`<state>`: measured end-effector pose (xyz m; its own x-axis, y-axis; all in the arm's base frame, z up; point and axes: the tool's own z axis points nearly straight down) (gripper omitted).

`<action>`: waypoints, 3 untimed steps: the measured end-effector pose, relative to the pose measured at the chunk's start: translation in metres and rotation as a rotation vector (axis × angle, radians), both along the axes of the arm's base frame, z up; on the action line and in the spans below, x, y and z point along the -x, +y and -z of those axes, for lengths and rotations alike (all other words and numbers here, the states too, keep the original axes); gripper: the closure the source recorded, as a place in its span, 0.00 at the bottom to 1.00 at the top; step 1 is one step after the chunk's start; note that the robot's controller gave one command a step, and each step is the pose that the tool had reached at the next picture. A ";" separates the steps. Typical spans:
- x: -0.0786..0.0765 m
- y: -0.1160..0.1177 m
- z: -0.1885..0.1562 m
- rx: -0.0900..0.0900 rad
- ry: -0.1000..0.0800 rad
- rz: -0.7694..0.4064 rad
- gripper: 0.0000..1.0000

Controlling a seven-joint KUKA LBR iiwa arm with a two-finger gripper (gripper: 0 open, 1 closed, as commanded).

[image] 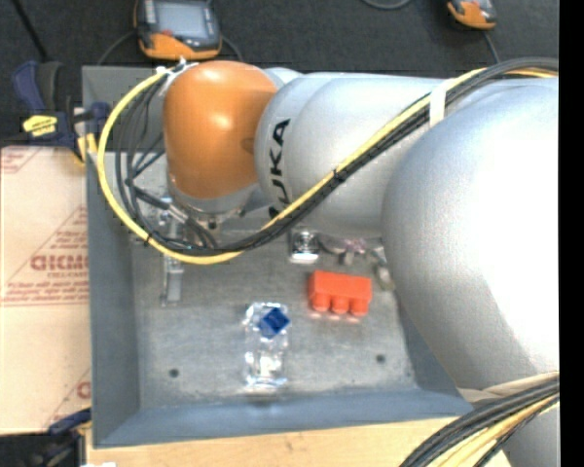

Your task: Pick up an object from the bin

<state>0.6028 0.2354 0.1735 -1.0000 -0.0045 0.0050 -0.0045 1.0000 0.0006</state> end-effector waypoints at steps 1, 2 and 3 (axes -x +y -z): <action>-0.046 -0.067 0.107 0.003 -0.002 0.144 0.00; 0.029 -0.137 0.071 0.004 -0.003 0.203 0.00; 0.028 -0.182 0.063 0.001 -0.007 0.202 0.00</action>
Offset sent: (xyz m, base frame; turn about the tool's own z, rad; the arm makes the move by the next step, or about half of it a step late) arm 0.0460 -0.0629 -0.1035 0.1430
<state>0.5744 0.0535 0.1108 -0.9805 0.1965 -0.0022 0.1965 0.9805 0.0001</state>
